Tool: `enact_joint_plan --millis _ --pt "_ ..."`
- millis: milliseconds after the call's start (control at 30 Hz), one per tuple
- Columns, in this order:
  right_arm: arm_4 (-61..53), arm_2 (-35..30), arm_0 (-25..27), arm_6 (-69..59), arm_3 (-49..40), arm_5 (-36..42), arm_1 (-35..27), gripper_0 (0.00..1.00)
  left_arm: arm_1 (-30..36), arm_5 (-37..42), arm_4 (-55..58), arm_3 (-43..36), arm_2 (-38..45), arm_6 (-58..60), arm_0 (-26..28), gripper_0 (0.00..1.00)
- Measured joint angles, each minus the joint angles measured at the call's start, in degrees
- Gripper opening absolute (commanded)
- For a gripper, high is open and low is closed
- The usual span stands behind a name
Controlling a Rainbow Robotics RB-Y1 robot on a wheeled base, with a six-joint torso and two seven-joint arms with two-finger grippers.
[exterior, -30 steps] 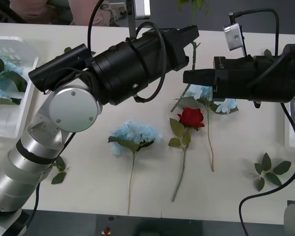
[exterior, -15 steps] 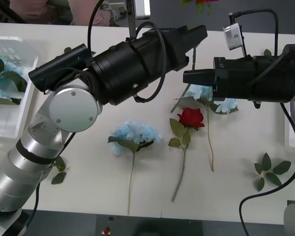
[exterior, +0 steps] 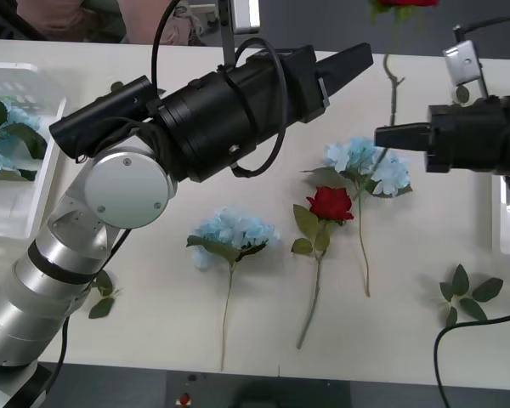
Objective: Put the red flowers into the right box and the blue flowers into the left box
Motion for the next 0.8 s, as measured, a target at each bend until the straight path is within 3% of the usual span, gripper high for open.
enact_joint_plan --millis 200,333,533,800 --pt "5.02 -3.12 1.9 -7.35 0.01 0.9 -8.68 0.0 1.27 -2.2 1.69 0.31 -0.01 0.0 0.04 1.0" --pt "9.77 -4.47 4.82 -14.8 0.01 0.9 -14.08 0.0 8.97 0.3 10.95 -3.16 -0.01 0.0 1.72 1.0" --pt "19.46 -8.45 9.3 -22.43 0.02 0.91 -20.2 0.0 24.35 5.76 18.78 -14.4 0.24 0.0 11.04 1.0" --pt "33.28 -8.98 12.68 -29.47 2.97 0.87 -26.78 0.0 28.37 12.54 18.78 -17.59 0.02 0.01 19.11 1.0"
